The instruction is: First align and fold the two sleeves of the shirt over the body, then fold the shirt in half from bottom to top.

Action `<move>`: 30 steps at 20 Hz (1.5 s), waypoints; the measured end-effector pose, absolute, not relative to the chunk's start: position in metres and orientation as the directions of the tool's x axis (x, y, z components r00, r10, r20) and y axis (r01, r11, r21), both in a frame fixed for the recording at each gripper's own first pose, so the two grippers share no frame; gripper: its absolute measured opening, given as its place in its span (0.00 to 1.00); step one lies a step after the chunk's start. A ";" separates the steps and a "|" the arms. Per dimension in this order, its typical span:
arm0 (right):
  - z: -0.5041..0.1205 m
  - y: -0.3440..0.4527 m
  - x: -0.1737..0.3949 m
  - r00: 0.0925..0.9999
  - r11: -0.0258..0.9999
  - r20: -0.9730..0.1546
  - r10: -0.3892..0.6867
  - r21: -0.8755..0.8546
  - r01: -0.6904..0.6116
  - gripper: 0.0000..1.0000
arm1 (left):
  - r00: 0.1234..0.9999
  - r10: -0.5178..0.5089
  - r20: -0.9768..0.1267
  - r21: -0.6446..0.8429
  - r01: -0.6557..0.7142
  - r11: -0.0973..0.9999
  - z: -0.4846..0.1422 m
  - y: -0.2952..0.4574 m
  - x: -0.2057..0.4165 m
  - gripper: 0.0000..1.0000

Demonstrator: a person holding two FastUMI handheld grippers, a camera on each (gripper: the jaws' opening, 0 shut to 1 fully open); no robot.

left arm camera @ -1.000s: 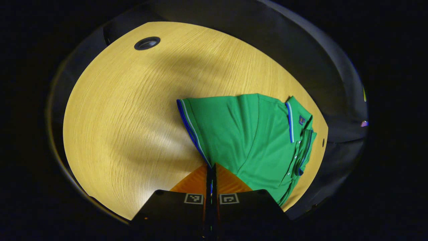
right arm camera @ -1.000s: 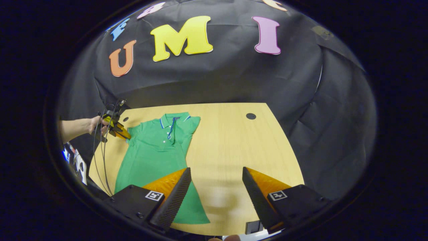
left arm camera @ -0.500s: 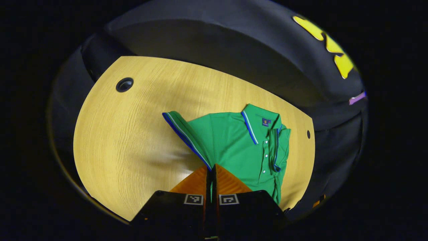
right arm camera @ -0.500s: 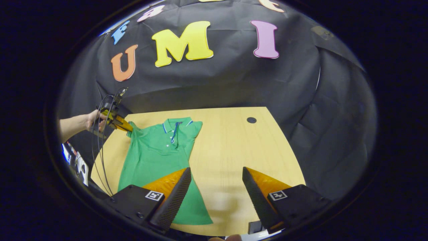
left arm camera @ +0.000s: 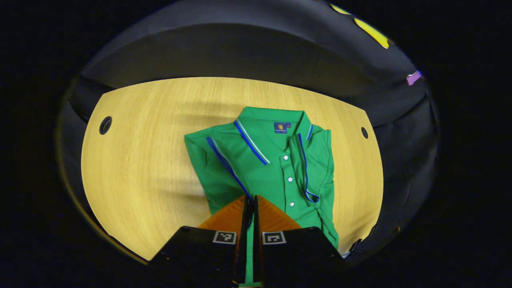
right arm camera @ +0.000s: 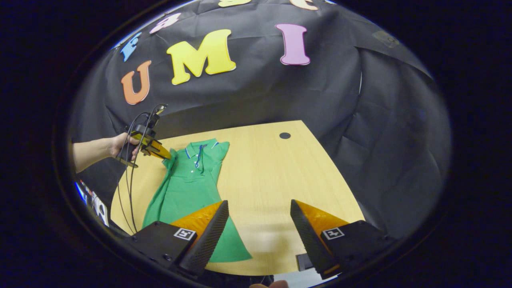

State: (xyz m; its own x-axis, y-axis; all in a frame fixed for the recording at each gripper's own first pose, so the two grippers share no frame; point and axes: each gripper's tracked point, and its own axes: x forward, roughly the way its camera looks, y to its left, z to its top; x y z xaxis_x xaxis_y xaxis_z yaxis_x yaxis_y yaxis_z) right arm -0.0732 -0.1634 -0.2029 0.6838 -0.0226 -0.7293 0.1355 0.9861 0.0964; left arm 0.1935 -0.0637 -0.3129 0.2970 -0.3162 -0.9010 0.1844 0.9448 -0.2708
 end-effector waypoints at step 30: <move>-0.350 -0.107 -0.169 0.385 0.983 -0.920 0.070 -0.003 -0.186 0.94 | 0.327 -0.258 -0.909 -0.183 0.242 0.953 -0.355 0.071 -0.198 0.82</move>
